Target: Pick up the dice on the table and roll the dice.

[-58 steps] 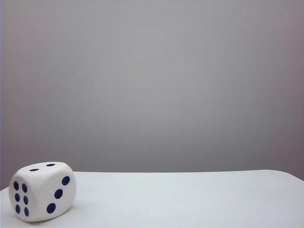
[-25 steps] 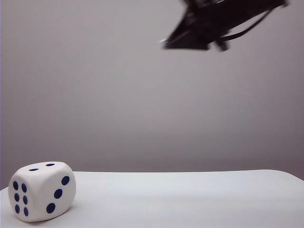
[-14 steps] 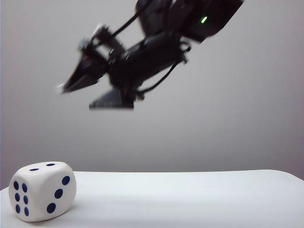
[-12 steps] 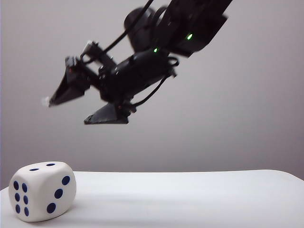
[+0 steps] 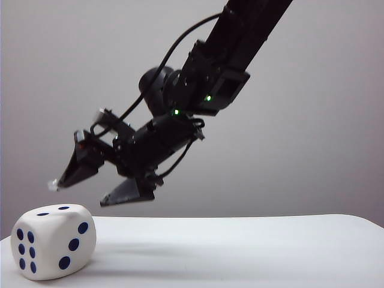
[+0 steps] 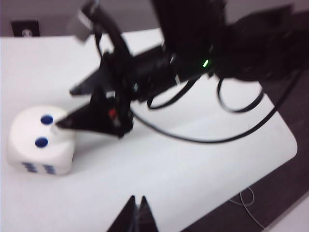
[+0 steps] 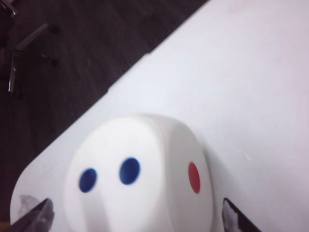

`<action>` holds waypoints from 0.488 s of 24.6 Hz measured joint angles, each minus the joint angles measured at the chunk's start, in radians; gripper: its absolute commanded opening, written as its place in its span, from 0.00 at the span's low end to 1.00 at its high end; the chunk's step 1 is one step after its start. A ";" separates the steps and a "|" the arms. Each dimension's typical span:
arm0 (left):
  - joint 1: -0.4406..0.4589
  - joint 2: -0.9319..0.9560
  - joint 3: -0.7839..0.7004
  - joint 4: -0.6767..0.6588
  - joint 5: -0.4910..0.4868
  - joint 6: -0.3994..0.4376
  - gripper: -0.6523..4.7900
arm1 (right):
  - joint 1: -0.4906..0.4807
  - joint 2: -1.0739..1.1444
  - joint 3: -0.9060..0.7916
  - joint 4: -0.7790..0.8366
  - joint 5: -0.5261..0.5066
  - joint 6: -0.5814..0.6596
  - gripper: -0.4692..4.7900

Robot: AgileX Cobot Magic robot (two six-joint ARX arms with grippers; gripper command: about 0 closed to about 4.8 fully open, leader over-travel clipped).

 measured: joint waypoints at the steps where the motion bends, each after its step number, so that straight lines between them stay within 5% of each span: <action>1: 0.000 0.000 0.009 0.000 0.001 0.000 0.11 | 0.000 0.013 0.002 -0.001 -0.002 0.009 0.94; 9: 0.000 0.000 0.014 0.002 0.003 0.001 0.11 | 0.002 0.087 0.037 0.007 -0.013 0.080 0.89; 12: 0.000 0.000 0.014 0.002 0.003 0.002 0.11 | 0.012 0.106 0.075 0.006 -0.018 0.088 0.37</action>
